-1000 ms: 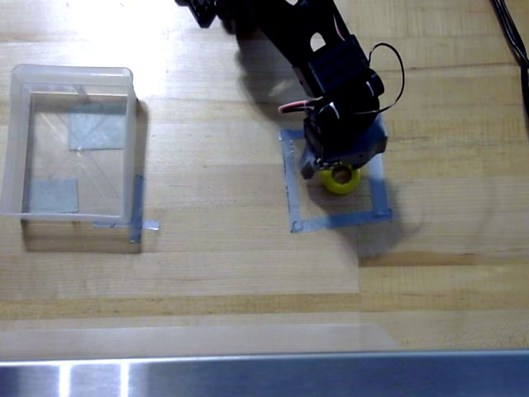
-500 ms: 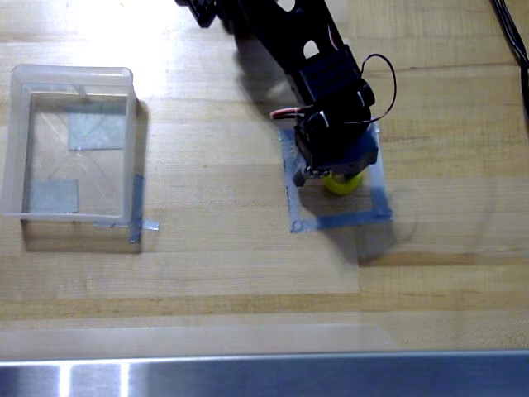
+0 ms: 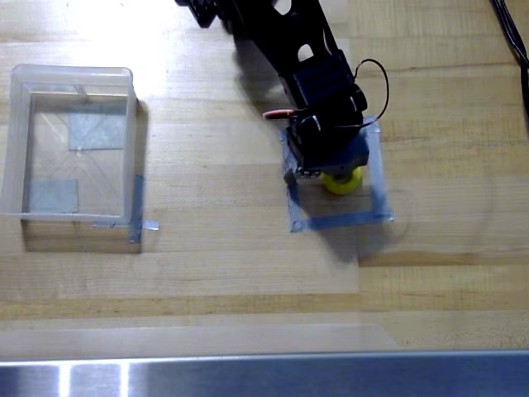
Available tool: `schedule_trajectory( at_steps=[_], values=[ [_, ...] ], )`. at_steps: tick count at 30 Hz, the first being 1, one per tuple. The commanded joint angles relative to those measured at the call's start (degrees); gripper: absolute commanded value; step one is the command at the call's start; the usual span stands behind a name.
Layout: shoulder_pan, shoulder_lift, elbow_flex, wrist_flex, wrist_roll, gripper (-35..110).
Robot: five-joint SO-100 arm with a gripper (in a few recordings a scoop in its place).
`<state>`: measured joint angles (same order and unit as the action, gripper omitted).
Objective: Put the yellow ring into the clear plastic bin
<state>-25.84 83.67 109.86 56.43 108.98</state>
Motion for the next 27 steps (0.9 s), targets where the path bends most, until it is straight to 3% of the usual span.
schedule_trajectory(
  at_steps=[1, 10, 20, 27],
  values=[
    [-0.26, 1.58, 0.0, 0.53, 0.62, 25],
    [-0.26, 1.58, 0.09, 0.53, 0.62, 24],
    [-0.35, 2.64, 1.93, 1.41, 0.18, -1],
    [-0.18, 5.8, 4.66, 1.14, 0.18, 1]
  ],
)
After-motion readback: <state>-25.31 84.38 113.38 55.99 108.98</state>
